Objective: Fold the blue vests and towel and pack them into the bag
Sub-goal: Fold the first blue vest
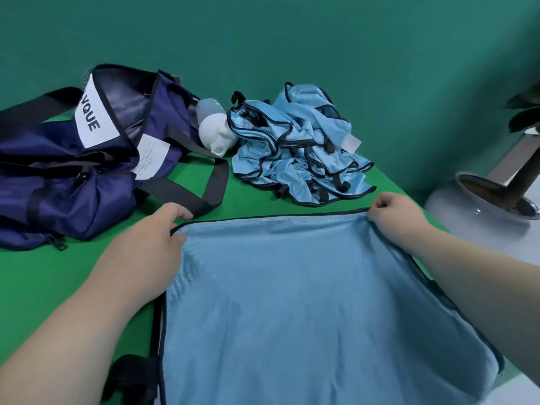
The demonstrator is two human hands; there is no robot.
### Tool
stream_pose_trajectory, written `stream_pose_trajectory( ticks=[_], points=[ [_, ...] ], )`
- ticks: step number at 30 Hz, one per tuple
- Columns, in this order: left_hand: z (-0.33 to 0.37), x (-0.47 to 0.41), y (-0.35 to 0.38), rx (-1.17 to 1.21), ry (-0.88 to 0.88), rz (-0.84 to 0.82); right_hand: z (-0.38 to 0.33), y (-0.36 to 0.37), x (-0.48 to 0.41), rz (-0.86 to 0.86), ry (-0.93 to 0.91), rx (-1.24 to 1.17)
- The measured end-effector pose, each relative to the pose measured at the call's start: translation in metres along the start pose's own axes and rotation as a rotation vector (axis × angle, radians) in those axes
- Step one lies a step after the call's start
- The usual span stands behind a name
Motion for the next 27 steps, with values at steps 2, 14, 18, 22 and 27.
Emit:
stream_pose_trajectory(
  ticks=[2,14,18,22,27],
  points=[
    [0.002,0.001,0.002,-0.052,0.008,0.022,-0.002,0.002,-0.003,-0.008,-0.022,0.063],
    [-0.008,-0.005,0.009,-0.104,-0.001,0.133,-0.005,0.017,0.008,-0.047,-0.231,0.342],
    [-0.010,-0.004,0.004,-0.110,0.025,0.174,-0.016,0.008,0.026,0.044,-0.344,0.374],
    [0.005,0.000,-0.008,-0.079,0.269,0.194,-0.046,0.005,0.069,-0.069,-0.525,0.345],
    [0.014,0.010,0.007,-0.175,0.461,-0.265,-0.065,0.023,0.119,-0.336,-0.633,0.367]
  ],
)
Point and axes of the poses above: each hand's wrist, its own x-axis away from the middle knuckle, its own y-axis out of the palm, z = x × y, the point moved 2 cm from there along -x, towards the middle knuckle, and after that the axes turned 11 degrees about z, right-handed, at the moved point
